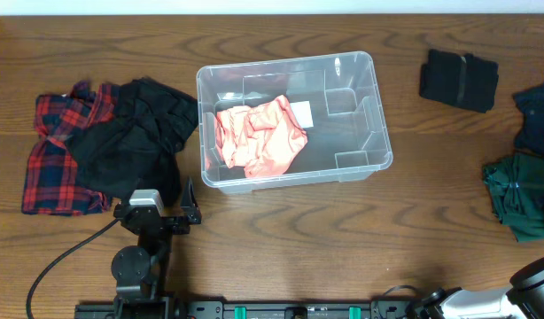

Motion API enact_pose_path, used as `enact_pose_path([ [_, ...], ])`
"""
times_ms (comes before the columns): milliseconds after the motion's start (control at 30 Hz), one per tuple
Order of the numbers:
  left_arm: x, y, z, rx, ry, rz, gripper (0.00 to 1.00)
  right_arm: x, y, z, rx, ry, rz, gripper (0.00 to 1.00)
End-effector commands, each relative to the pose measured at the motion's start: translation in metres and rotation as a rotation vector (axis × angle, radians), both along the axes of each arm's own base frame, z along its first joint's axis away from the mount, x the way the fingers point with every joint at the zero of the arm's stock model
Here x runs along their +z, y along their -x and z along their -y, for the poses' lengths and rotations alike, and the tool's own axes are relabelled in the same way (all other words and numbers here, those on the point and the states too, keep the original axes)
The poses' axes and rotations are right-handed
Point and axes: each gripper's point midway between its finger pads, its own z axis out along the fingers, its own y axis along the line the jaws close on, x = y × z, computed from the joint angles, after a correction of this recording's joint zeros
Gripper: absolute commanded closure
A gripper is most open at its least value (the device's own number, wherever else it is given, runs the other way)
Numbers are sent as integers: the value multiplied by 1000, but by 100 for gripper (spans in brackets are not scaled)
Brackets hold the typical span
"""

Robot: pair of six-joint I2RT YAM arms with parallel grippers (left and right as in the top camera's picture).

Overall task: Pack container
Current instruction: 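Move the right gripper right to the green garment, then grasp the green garment with the right gripper and lift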

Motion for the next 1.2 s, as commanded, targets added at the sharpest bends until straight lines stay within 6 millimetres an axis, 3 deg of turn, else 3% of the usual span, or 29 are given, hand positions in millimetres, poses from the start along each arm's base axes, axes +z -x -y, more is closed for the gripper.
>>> enact_pose_path([
  [0, -16, 1, 1, -8, -14, -48, 2, -4, -5, -5, 32, 5, 10, 13],
  [200, -16, 1, 1, -8, -14, -48, 2, -11, -7, -7, 35, 16, 17, 30],
  [533, -16, 1, 1, -8, -14, -48, 2, -20, -5, -3, 15, 79, -27, 29],
  [867, -16, 1, 1, -8, -14, -48, 2, -42, 3, -15, -18, 70, -29, 33],
  [933, -16, 1, 1, -8, -14, -48, 2, -44, 4, -15, -32, 69, -26, 40],
  [1033, -16, 1, 1, -8, -14, -48, 2, -45, 4, -16, -41, 64, -25, 64],
  [1167, -16, 1, 1, -8, -14, -48, 2, -46, 4, -22, -44, 43, -27, 87],
])
